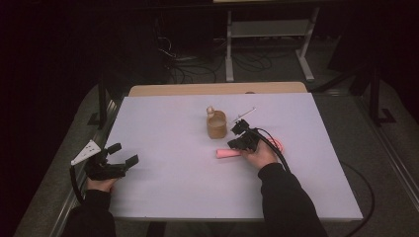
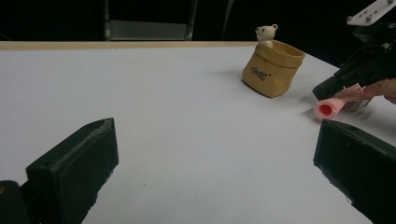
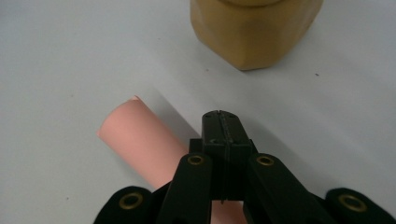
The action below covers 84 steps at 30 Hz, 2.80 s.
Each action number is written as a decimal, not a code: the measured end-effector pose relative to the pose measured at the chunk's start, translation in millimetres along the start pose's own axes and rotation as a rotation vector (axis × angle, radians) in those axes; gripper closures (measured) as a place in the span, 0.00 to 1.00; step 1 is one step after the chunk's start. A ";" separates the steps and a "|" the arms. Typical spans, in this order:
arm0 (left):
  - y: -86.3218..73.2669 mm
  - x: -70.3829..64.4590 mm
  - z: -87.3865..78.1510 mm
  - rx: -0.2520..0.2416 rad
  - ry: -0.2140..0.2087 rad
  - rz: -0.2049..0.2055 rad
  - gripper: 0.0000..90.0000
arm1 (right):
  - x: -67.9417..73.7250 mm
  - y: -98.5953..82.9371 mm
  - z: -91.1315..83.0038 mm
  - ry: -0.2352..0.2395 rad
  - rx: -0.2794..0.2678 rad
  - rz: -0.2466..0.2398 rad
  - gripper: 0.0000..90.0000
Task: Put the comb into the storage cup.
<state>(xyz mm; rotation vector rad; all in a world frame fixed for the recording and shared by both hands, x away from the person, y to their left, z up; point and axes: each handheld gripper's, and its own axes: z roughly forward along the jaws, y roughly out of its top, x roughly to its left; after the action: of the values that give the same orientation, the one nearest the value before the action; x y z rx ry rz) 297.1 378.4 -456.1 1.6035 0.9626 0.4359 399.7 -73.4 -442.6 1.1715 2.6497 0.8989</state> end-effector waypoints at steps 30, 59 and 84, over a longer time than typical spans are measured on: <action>-0.1 -0.5 0.2 0.003 -0.002 0.000 0.00 | 18.0 -21.7 2.3 0.060 0.067 -0.015 0.98; -0.4 -0.3 0.7 0.010 0.000 0.002 0.00 | 23.7 -47.6 -22.9 0.065 0.081 -0.032 0.98; -0.8 -0.8 1.4 0.011 0.001 0.001 0.00 | 6.8 -68.1 -44.0 0.006 0.085 0.009 0.98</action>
<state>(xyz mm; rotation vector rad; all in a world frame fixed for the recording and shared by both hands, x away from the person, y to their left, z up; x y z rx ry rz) 297.3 376.8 -457.0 1.6140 0.9670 0.4326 337.1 -125.4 -443.6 1.2021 2.7144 0.7993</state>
